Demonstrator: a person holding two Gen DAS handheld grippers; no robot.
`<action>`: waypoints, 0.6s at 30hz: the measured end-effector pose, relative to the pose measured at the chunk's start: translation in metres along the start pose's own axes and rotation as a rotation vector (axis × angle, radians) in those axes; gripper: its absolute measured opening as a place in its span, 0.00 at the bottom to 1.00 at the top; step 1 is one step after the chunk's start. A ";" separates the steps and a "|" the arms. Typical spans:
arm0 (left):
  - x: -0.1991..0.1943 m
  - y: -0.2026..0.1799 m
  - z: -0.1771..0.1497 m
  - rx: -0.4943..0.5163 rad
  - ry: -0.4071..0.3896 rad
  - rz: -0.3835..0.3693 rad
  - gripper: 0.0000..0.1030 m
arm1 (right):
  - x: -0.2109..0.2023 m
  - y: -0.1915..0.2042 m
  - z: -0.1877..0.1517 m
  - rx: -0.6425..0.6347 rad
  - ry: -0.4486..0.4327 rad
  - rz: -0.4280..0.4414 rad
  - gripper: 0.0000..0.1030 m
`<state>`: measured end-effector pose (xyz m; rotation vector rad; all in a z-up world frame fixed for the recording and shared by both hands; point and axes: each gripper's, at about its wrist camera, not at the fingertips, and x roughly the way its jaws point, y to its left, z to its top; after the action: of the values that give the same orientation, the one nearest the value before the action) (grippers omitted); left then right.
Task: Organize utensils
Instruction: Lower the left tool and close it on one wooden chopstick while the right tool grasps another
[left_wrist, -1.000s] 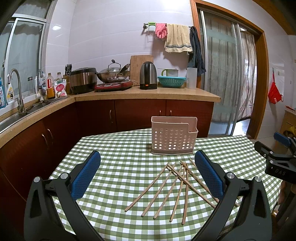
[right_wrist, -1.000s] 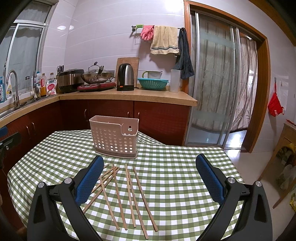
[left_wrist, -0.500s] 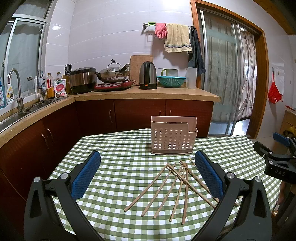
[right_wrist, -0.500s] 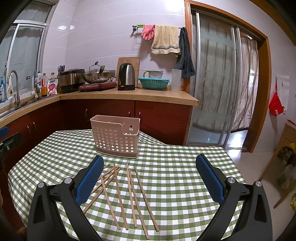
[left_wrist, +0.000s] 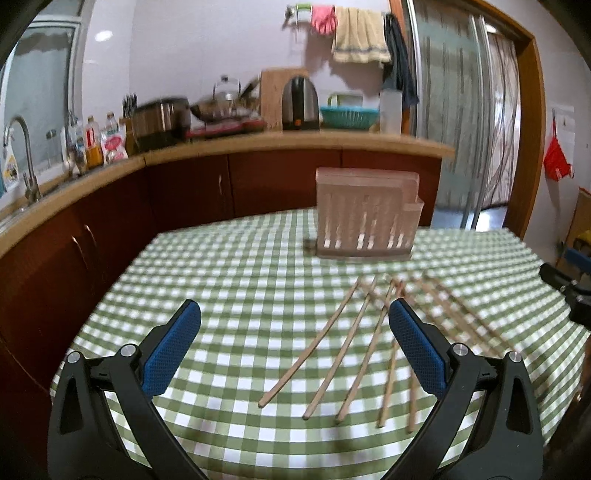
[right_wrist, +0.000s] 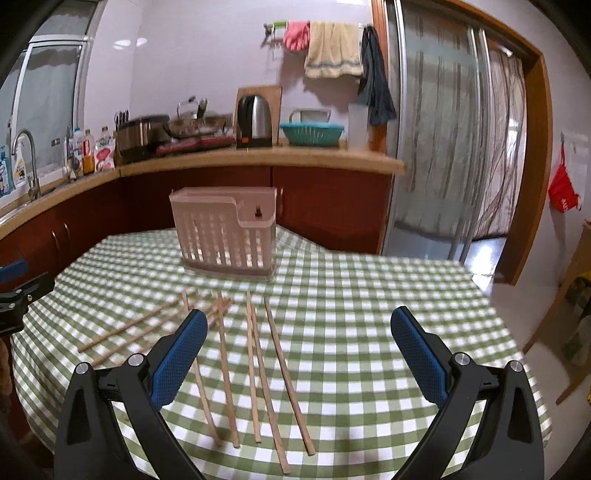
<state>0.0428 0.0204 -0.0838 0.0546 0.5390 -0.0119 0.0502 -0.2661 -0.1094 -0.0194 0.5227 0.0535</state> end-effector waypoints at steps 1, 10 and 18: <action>0.007 0.002 -0.005 0.002 0.017 0.003 0.96 | 0.006 -0.001 -0.004 -0.002 0.014 -0.002 0.94; 0.062 0.025 -0.047 0.004 0.164 -0.004 0.85 | 0.043 -0.010 -0.027 0.027 0.110 0.029 0.94; 0.084 0.029 -0.065 0.001 0.251 -0.057 0.60 | 0.059 -0.018 -0.035 0.045 0.151 0.043 0.94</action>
<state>0.0826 0.0534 -0.1810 0.0422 0.7916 -0.0616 0.0845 -0.2830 -0.1692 0.0319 0.6748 0.0832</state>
